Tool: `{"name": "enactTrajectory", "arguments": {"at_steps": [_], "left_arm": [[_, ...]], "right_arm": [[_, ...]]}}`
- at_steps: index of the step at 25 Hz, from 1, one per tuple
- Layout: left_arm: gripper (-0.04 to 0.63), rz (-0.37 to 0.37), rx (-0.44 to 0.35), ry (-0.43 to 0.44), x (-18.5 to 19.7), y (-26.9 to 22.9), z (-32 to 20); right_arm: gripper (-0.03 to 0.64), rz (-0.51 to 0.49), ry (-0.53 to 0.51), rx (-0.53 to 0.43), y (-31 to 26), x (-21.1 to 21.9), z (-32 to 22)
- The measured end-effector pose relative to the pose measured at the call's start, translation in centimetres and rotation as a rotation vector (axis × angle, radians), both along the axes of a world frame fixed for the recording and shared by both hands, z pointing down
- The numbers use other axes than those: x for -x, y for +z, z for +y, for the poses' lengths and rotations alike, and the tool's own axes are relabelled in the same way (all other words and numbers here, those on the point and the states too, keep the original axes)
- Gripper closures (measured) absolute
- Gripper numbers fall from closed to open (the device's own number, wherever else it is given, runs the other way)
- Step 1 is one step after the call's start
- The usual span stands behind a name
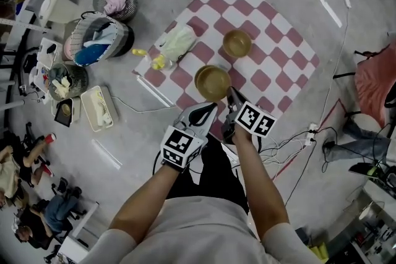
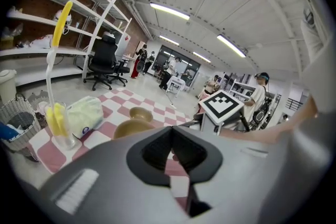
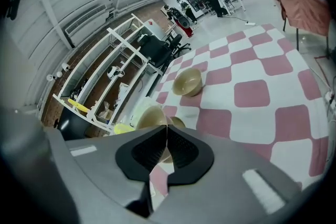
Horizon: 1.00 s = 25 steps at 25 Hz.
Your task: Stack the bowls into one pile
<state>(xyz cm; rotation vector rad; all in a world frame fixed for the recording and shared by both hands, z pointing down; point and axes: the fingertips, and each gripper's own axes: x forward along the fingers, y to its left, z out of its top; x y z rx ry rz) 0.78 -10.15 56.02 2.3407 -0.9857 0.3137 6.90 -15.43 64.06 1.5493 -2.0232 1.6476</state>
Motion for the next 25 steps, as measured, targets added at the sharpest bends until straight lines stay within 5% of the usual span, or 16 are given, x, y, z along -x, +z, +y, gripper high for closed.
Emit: {"name": "enactTrajectory", "arguments": {"at_steps": [16,25], "left_arm": [[0.589,-0.008,0.051,-0.056,1.0,3.1,-2.2],[0.589,-0.010,0.063,-0.047,-0.5,3.7,-2.6]], "right_arm": [[0.597,0.003,-0.065,0.058,4.5,1.8,-1.4],[0.592,0.179,-0.210,0.015,4.4,1.1,-1.3]]}}
